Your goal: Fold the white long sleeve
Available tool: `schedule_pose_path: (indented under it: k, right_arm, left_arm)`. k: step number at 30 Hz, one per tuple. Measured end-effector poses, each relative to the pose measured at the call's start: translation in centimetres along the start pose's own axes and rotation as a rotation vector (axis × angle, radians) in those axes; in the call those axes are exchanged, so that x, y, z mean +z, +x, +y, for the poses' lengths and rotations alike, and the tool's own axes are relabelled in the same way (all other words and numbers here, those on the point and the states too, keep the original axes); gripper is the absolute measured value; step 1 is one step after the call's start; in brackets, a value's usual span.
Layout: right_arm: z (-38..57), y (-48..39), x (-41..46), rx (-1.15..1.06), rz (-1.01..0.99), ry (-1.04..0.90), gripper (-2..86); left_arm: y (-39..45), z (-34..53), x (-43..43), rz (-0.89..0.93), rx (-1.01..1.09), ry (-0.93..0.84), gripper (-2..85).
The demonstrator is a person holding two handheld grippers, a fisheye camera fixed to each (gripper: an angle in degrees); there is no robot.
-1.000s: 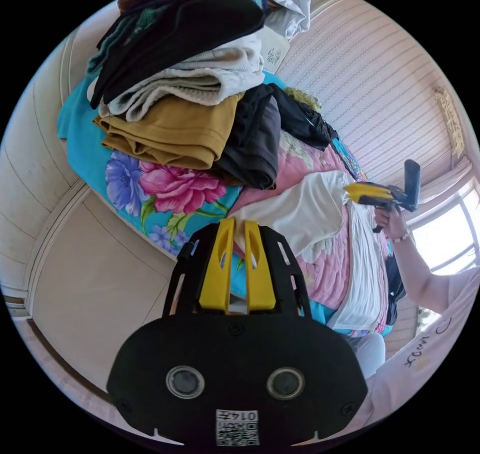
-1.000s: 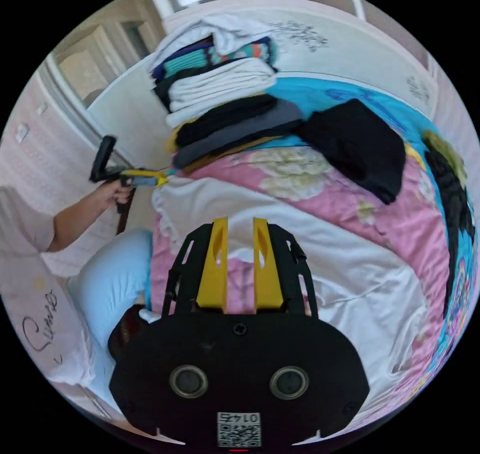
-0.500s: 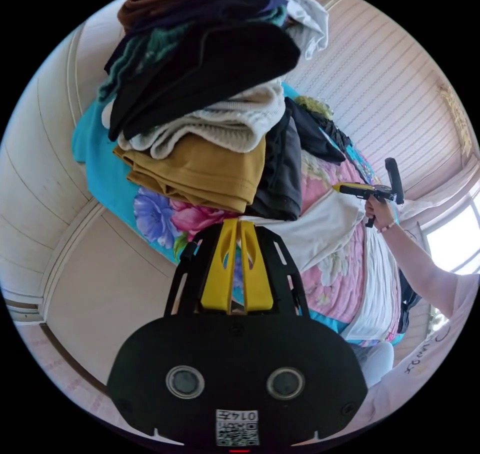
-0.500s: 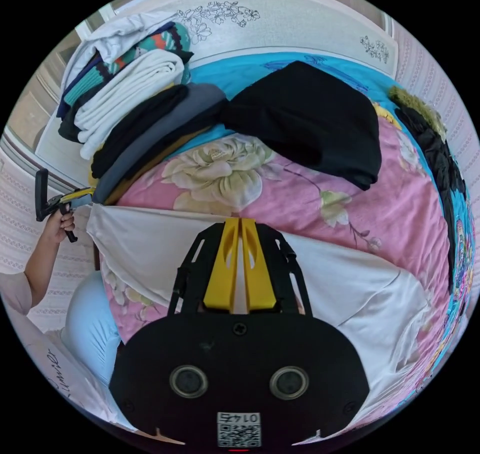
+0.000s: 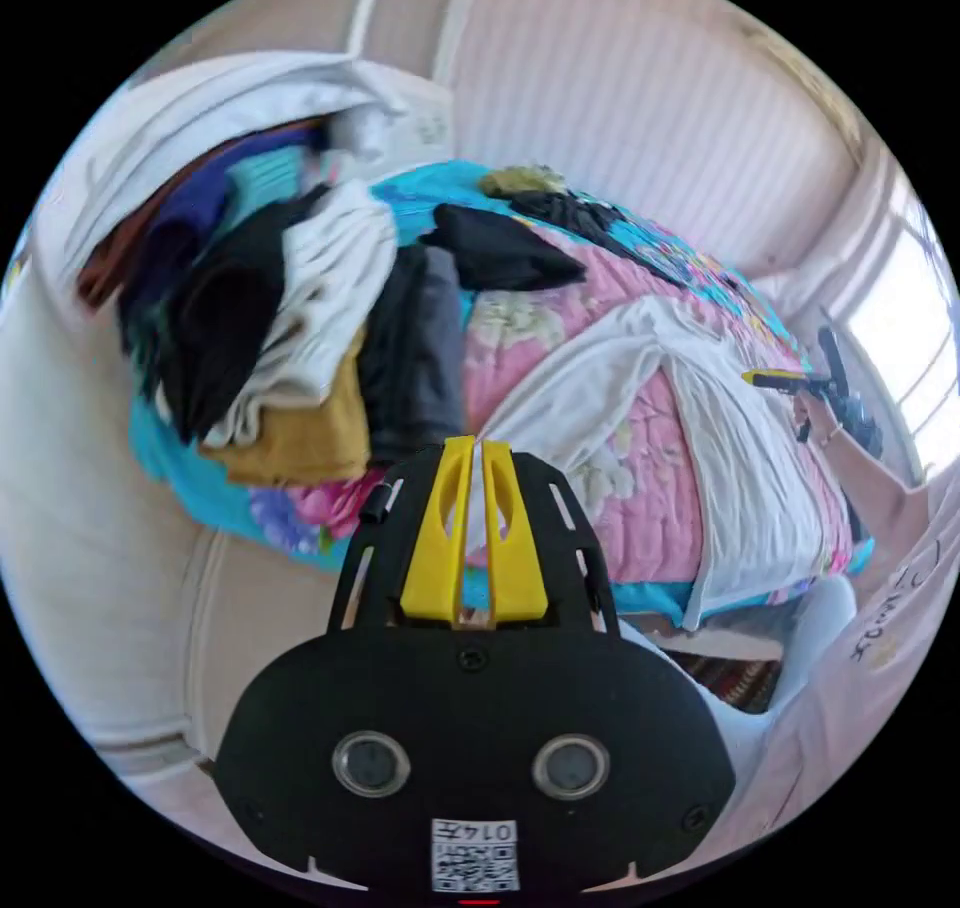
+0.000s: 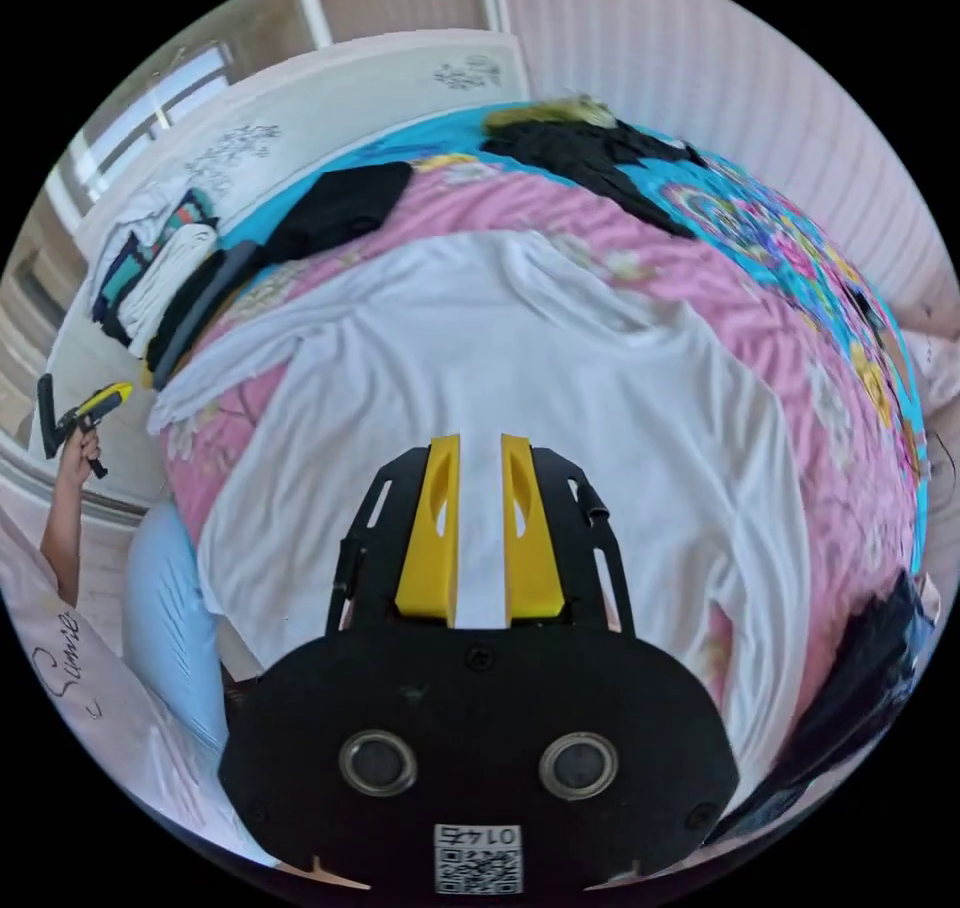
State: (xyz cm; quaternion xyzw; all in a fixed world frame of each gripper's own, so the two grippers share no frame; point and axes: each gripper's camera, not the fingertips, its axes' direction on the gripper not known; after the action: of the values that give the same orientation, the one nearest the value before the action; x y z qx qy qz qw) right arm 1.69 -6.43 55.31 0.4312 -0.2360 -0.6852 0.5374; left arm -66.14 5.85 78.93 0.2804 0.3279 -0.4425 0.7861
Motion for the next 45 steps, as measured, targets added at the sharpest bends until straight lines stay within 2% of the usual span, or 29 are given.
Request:
schedule_pose_path:
  k: [3,5,7,11,14,17,20,24,28,31,34,38,40,42,45]
  right_arm:
    - [2.4,5.6,-6.7,0.14,0.055,-0.02,7.3]
    - [6.0,8.6,-12.7,0.278,0.023,0.022,7.4]
    - [9.6,9.9,-16.7,0.381,0.002,0.037,7.6]
    - [17.9,9.1,-24.0,0.566,-0.036,-0.042,8.8]
    - [21.0,7.3,-26.8,0.633,-0.125,-0.109,9.3]
    - [20.6,5.9,-27.3,0.622,-0.182,-0.186,8.4]
    - [18.1,6.1,-29.4,0.627,-0.181,-0.237,4.2]
    - [16.1,6.1,-33.8,0.585,-0.214,-0.237,1.7]
    - [13.4,6.2,-37.3,0.549,-0.236,-0.261,2.5]
    - [13.0,7.8,-42.1,0.577,-0.257,-0.178,5.1]
    - [14.8,11.5,-48.8,0.67,-0.164,0.022,5.9]
    - [19.7,18.7,-56.9,0.976,0.164,0.396,6.4]
    - [21.6,21.3,-58.5,1.124,0.222,0.536,7.0]
    - [22.5,23.9,-59.3,1.206,0.18,0.586,8.0]
    - [22.3,27.0,-60.2,1.259,0.222,0.601,9.2]
  left_arm:
    - [7.8,-3.4,4.8,0.045,0.19,-0.008,-0.4]
    - [14.7,-4.3,8.8,0.258,0.288,-0.031,1.3]
    - [20.1,-3.4,11.8,0.337,0.343,-0.084,3.5]
    - [29.6,1.6,18.1,0.281,0.422,-0.288,6.6]
    - [32.7,5.0,21.5,0.311,0.33,-0.392,7.6]
    - [35.4,7.0,24.1,0.263,0.288,-0.376,4.5]
    - [38.8,7.8,26.0,0.178,0.415,-0.391,-0.3]
    - [40.3,8.6,26.8,0.159,0.421,-0.4,-0.9]
    - [42.4,10.0,31.5,0.142,0.446,-0.488,-0.8]
    - [42.7,9.6,32.6,0.237,0.288,-0.521,-0.4]
    - [43.1,9.5,31.0,0.234,0.234,-0.458,-0.6]
    - [48.5,7.9,28.7,0.214,0.351,-0.317,-0.5]
    - [52.4,6.9,28.8,0.246,0.407,-0.259,0.2]
    - [57.3,6.0,29.7,0.281,0.49,-0.209,3.0]
    - [66.9,5.3,32.5,0.337,0.668,-0.132,5.2]
